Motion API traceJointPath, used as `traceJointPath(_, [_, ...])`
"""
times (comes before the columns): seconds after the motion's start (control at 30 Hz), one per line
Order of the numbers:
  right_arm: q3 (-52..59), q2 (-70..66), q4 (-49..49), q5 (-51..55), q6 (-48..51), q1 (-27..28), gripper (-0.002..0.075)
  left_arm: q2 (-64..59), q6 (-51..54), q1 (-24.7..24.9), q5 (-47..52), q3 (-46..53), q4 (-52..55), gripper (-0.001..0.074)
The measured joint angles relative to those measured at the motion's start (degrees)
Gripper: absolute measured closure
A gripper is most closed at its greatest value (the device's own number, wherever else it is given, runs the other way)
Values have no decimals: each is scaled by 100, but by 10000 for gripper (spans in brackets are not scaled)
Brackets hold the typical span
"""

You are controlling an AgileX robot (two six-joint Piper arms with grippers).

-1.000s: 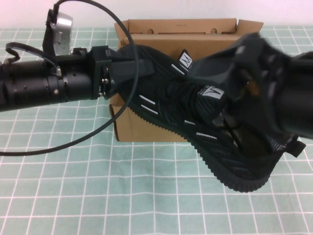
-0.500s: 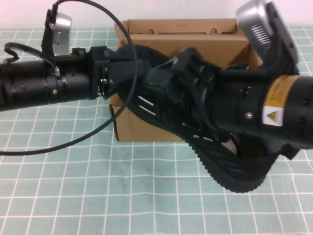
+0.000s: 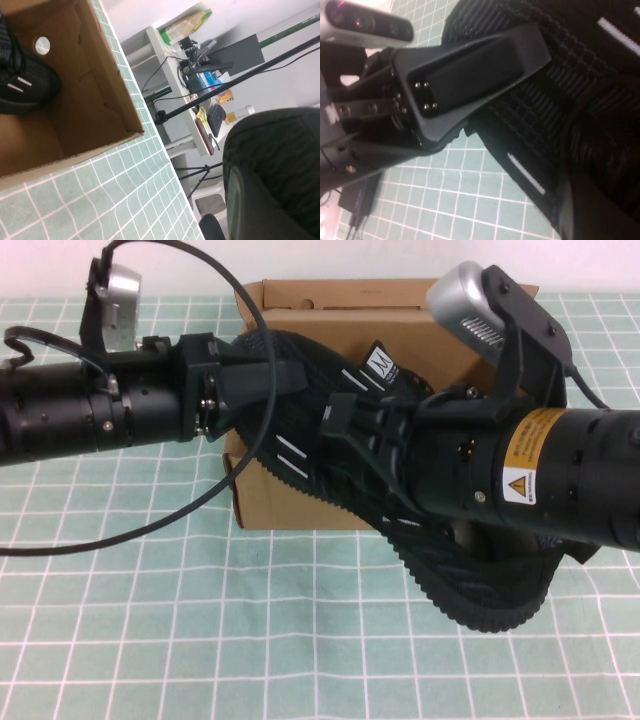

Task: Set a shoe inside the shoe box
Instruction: Place the shoe in the shoe box

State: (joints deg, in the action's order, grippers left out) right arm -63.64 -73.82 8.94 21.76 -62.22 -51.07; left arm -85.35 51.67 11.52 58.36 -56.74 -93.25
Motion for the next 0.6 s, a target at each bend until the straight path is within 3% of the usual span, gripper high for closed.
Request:
traceJointPath(0.33, [0,0,-18,45,458,0,668,0,-192,0,36,0,12,571])
traceJointPath(0.4, [0,0,-39,59,587,0,669,0,-327,0,64,0,12,491])
traceJointPath(0.53, [0,0,-63,114,1017,0,670,0,-570,0,229,0,-51,199])
traceJointPath(0.6, [0,0,-63,174,1337,0,670,0,-594,0,298,0,-98,107])
